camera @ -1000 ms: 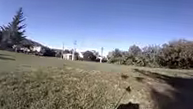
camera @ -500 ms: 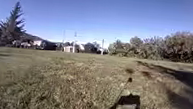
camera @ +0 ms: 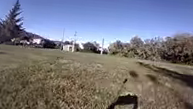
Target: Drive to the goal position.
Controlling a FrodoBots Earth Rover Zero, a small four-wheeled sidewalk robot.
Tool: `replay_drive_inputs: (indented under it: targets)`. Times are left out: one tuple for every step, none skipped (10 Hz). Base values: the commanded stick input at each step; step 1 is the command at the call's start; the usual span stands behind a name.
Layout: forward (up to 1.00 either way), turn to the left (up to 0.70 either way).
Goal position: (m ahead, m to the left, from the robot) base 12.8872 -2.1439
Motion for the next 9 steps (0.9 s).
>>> replay_drive_inputs:
  targets:
    - [1.00, 0.00]
    - [1.00, 0.00]
    - [1.00, 0.00]
    - [1.00, 0.00]
    - [1.00, 0.00]
    - [1.00, 0.00]
    - [1.00, 0.00]
    - [1.00, 0.00]
    - [1.00, 0.00]
